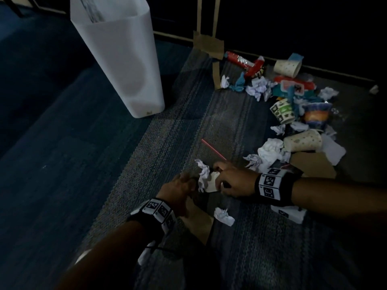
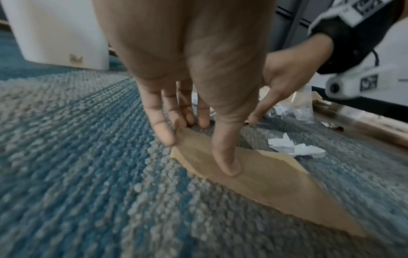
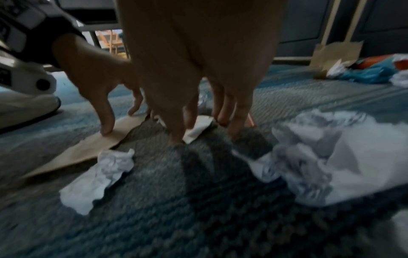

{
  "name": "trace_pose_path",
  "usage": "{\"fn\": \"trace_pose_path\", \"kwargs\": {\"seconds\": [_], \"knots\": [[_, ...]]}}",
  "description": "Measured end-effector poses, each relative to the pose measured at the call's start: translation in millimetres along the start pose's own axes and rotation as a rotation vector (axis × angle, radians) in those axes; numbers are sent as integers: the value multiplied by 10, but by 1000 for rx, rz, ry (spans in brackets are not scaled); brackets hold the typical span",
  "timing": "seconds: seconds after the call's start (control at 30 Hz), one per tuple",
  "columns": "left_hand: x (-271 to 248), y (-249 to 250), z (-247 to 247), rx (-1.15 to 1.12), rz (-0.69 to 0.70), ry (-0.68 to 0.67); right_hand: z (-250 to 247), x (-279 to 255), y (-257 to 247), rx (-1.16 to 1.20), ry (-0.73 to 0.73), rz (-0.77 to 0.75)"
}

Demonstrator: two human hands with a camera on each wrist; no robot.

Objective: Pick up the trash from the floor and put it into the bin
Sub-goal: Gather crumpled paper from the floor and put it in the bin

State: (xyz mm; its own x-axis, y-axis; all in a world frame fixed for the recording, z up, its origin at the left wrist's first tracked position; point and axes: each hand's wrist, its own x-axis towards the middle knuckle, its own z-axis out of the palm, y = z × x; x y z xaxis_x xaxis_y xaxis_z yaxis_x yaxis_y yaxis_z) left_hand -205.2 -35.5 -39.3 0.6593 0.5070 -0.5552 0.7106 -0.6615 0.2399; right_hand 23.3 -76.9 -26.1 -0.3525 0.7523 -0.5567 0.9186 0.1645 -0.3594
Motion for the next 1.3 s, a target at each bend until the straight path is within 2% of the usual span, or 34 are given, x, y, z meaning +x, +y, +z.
{"fn": "trace_pose_path", "kwargs": {"seconds": [0.17, 0.33, 0.5, 0.73, 0.87, 0.97, 1.07, 1.13, 1.2, 1.3], "knots": [[29, -27, 88, -36, 13, 39, 120, 67, -1, -53, 194, -33], [8, -71, 95, -46, -2, -14, 122, 135, -20, 218, 262, 27], [-53, -135, -157, -263, 69, 49, -68, 163, -44, 381, 313, 72], [-117, -364, -677, -452, 101, 291, -724, 128, -54, 548, 512, 29], [-169, -453, -1039, -504, 107, 455, -1092, 148, -35, 517, 641, 37], [-210, -516, -1302, -571, 179, 600, -1357, 159, -44, 479, 737, 11], [-264, -598, -1548, -622, 146, 648, -1575, 156, -96, 476, 845, -35], [-331, -661, -1747, -558, 139, 746, -1778, 169, -156, 524, 910, -60], [-403, -748, -1992, -510, 153, 916, -2065, 197, -243, 586, 1006, -108], [-519, -842, -2393, -634, 122, 1154, -2516, 230, -454, 652, 1184, -211]]}}
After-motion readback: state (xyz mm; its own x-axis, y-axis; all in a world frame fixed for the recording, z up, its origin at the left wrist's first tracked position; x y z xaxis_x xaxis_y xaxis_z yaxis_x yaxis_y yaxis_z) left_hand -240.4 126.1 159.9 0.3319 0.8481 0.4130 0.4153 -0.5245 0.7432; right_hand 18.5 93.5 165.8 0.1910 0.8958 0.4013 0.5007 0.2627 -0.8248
